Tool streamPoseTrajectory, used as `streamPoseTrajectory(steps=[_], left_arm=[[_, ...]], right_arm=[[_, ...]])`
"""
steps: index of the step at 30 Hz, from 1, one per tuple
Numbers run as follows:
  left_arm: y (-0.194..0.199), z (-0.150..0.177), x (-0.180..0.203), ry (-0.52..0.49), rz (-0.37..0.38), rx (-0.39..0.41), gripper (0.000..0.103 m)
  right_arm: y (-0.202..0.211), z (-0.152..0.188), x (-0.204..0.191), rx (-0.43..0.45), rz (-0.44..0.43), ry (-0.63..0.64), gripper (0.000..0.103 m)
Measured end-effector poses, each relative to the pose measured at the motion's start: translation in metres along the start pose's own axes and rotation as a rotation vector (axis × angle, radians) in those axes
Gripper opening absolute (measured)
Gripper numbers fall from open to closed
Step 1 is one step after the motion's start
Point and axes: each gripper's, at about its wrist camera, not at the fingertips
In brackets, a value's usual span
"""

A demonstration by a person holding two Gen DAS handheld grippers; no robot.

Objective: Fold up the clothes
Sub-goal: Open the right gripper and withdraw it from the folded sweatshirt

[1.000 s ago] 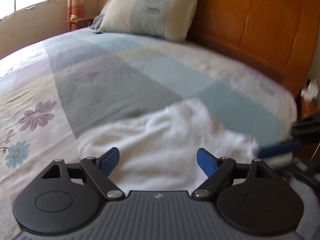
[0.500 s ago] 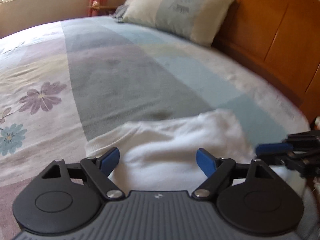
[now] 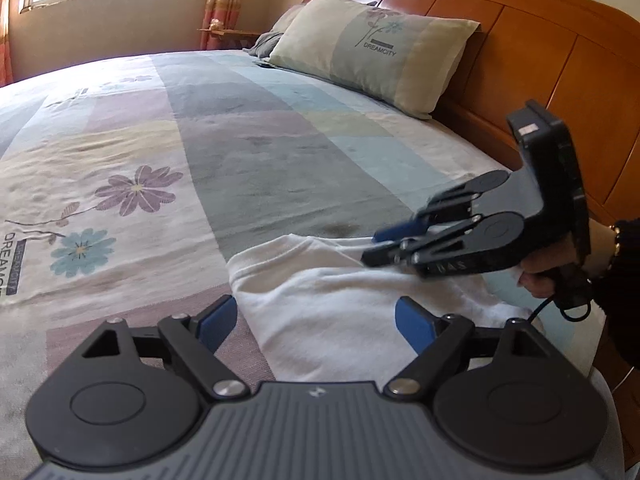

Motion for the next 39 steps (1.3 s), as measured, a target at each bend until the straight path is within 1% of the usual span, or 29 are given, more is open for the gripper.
streamPoseTrajectory(steps=[3,7,8,10,11,13,14,15,17,18,19,22,24,26,30,31,32,33,36,39], left_arm=[[-0.005,-0.002,0.003,0.005,0.035,0.008,0.086],[-0.012,-0.003,0.011,0.000,0.051,0.003,0.086],[-0.012,-0.002,0.012,-0.006,0.055,0.003,0.086],[-0.012,0.000,0.013,-0.017,0.079,-0.003,0.086],[-0.013,0.002,0.013,-0.022,0.092,-0.008,0.086],[-0.018,0.005,0.014,-0.035,0.131,-0.040,0.086],[-0.022,0.008,0.016,-0.045,0.159,-0.063,0.087],[-0.025,0.010,0.018,-0.054,0.171,-0.073,0.088],[-0.030,0.013,0.022,-0.059,0.157,-0.072,0.088],[-0.032,0.013,0.024,-0.053,0.136,-0.081,0.088],[-0.032,0.011,0.026,-0.052,0.114,-0.085,0.088],[-0.021,0.006,0.034,-0.093,0.049,-0.058,0.088],[-0.015,0.004,0.032,-0.090,0.058,-0.051,0.088],[-0.013,0.004,0.027,-0.054,0.062,-0.054,0.088],[-0.005,0.006,0.019,-0.018,0.023,-0.067,0.088],[-0.003,0.006,0.017,-0.016,0.018,-0.069,0.088],[0.001,0.007,0.015,-0.012,0.010,-0.071,0.088],[0.004,0.007,0.013,-0.007,-0.001,-0.072,0.088],[0.011,0.008,0.008,0.012,-0.015,-0.068,0.088],[0.017,0.009,0.004,0.033,-0.024,-0.062,0.088]], right_arm=[[0.000,0.003,0.004,0.033,0.056,-0.032,0.010],[0.015,0.004,0.010,0.110,0.078,-0.122,0.012],[0.023,0.005,0.012,0.133,0.068,-0.142,0.014],[0.049,0.011,0.011,0.182,0.009,-0.171,0.019],[0.057,0.016,0.009,0.182,-0.025,-0.170,0.022],[0.070,0.027,0.003,0.162,-0.089,-0.160,0.031],[0.071,0.030,0.002,0.158,-0.098,-0.156,0.032],[0.069,0.030,0.001,0.157,-0.095,-0.154,0.032],[0.066,0.031,0.000,0.154,-0.087,-0.150,0.032],[0.064,0.031,0.000,0.153,-0.084,-0.148,0.038],[0.062,0.032,-0.001,0.152,-0.080,-0.146,0.038],[0.056,0.033,-0.002,0.149,-0.069,-0.140,0.038],[0.052,0.034,-0.003,0.146,-0.062,-0.136,0.038],[0.049,0.034,-0.004,0.144,-0.054,-0.132,0.038],[0.041,0.036,-0.006,0.139,-0.040,-0.123,0.038],[0.030,0.037,-0.001,0.109,-0.029,-0.132,0.038],[0.024,0.038,0.006,0.103,-0.029,-0.159,0.038],[0.024,0.038,0.014,0.119,-0.036,-0.193,0.037],[0.047,0.035,0.008,0.144,0.018,-0.209,0.039],[0.075,0.044,-0.019,0.169,0.005,-0.167,0.039]])
Point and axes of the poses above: each gripper's, at about its wrist camera, not at the fingertips, and y roughly against the way its jaws point, x to its right, z to its underside, and after that the axes turned 12 degrees about -z, right-handed
